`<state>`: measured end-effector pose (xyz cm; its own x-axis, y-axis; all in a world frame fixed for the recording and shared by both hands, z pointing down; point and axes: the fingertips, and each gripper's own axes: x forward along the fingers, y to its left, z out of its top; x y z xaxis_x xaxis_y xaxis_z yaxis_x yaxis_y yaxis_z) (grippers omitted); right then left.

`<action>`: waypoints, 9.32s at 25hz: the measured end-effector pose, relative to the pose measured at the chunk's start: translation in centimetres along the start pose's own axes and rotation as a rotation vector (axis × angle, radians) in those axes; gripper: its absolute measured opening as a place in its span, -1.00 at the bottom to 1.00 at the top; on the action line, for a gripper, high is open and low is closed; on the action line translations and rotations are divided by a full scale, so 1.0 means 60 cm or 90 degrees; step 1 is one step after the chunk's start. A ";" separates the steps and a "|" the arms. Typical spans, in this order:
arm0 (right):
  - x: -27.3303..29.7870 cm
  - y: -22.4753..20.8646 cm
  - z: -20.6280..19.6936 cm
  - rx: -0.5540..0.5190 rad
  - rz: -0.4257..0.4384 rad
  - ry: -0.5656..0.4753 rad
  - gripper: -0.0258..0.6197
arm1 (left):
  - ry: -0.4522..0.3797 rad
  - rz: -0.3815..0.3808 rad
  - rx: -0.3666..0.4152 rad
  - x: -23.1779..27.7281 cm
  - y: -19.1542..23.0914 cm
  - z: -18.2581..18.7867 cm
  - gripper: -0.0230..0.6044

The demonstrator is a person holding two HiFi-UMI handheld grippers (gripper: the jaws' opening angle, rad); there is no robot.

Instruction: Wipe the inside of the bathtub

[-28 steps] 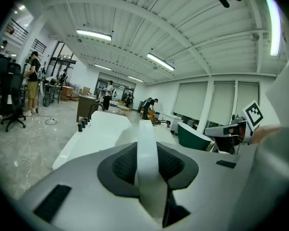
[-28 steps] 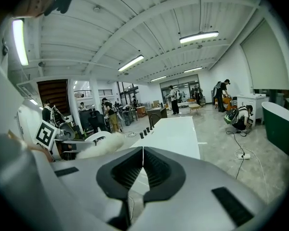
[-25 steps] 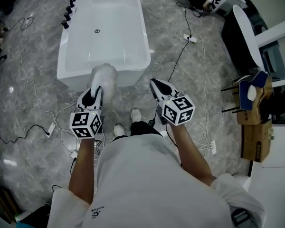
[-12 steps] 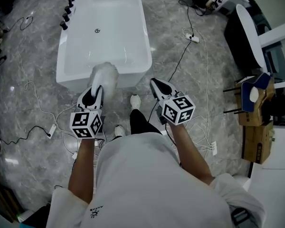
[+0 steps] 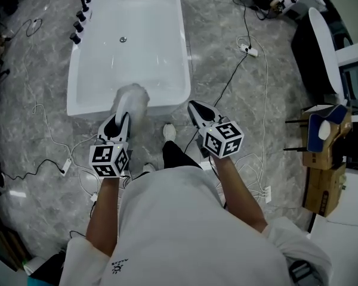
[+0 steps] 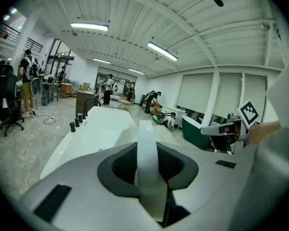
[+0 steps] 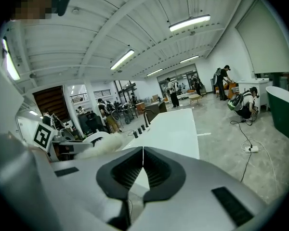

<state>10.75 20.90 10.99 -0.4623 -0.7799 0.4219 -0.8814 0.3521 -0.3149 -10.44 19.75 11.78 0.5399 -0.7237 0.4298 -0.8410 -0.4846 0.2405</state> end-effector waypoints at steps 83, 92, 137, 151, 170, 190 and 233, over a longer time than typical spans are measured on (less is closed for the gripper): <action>0.265 -0.339 -0.306 0.180 -0.007 0.217 -0.86 | 0.536 -0.015 -0.160 0.628 -0.058 -0.435 -0.61; 0.278 -0.296 -0.312 0.186 0.014 0.207 -0.86 | 0.558 -0.050 -0.113 0.616 -0.037 -0.441 -0.61; 0.548 -0.009 -0.295 0.113 0.094 0.198 -0.86 | 0.585 -0.020 -0.136 0.433 0.319 -0.428 -0.61; 0.621 0.093 -0.307 0.099 0.129 0.206 -0.86 | 0.572 0.033 -0.144 0.351 0.487 -0.416 -0.61; 0.724 0.199 -0.342 0.041 0.224 0.276 -0.86 | 0.692 0.019 -0.089 0.286 0.619 -0.418 -0.61; 0.763 0.152 -0.421 -0.110 0.310 0.377 -0.86 | 0.776 -0.020 0.028 0.361 0.652 -0.487 -0.61; 0.740 -0.012 -0.520 -0.195 0.343 0.473 -0.86 | 0.763 -0.284 0.239 0.505 0.503 -0.557 -0.62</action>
<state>-12.17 2.17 56.50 -0.6631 0.0147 0.7484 -0.4710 0.7688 -0.4325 -20.61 -0.40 61.16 0.2390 0.3135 0.9190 -0.4369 -0.8105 0.3901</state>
